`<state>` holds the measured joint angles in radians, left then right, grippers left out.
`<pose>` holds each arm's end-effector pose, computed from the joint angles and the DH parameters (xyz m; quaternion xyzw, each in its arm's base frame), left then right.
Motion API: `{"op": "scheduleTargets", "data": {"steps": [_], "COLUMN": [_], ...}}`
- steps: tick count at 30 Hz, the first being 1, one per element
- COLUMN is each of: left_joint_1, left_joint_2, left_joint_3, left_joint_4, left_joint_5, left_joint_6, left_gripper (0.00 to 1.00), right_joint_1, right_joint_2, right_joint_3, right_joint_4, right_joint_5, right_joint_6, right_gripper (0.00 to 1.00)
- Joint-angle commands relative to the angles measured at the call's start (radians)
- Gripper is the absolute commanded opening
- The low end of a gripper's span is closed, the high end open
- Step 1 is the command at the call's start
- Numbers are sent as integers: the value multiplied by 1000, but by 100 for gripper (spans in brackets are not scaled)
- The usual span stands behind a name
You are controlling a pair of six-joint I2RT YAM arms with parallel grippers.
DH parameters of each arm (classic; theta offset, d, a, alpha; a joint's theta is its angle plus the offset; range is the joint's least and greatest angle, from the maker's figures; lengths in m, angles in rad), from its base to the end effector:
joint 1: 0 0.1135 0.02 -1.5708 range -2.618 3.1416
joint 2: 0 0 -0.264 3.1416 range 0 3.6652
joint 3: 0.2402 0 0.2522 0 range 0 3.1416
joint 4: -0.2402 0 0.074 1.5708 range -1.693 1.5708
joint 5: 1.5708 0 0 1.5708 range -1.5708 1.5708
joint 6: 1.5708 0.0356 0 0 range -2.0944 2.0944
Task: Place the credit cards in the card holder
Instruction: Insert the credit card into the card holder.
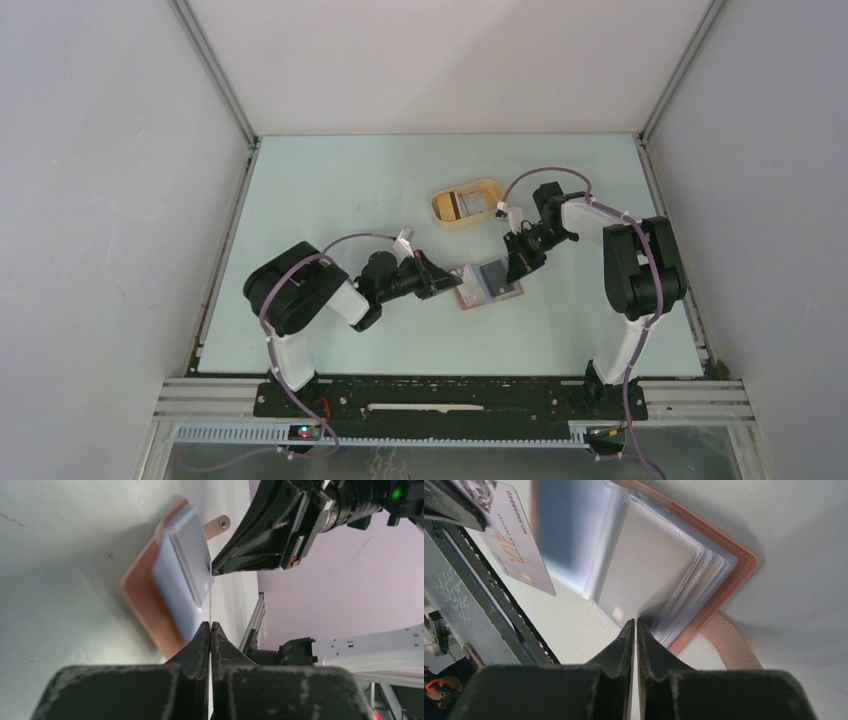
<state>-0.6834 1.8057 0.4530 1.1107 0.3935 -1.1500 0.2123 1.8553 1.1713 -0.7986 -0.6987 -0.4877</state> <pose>0.2215 -0.1980 0.1185 -0.0612 0.7790 -0.5735 0.2458 0.3185 0.0921 0.1577 -0.3360 0.8766 0.3330 0.0880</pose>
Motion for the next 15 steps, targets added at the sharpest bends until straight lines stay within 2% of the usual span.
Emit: {"op": "scheduleTargets", "data": {"steps": [1, 15], "left_joint_1": [-6, -13], "left_joint_2": [97, 191], "left_joint_3": [37, 73], "left_joint_4": [236, 246], "left_joint_5": [-45, -101], "left_joint_6": [-130, -160], "left_gripper": [0, 0], "right_joint_1": [13, 23], "right_joint_2": [16, 23], "right_joint_3": [36, 41], "right_joint_4": [11, 4], "right_joint_5": [73, 92], "right_joint_6": [15, 17], "right_gripper": [12, 10]}}
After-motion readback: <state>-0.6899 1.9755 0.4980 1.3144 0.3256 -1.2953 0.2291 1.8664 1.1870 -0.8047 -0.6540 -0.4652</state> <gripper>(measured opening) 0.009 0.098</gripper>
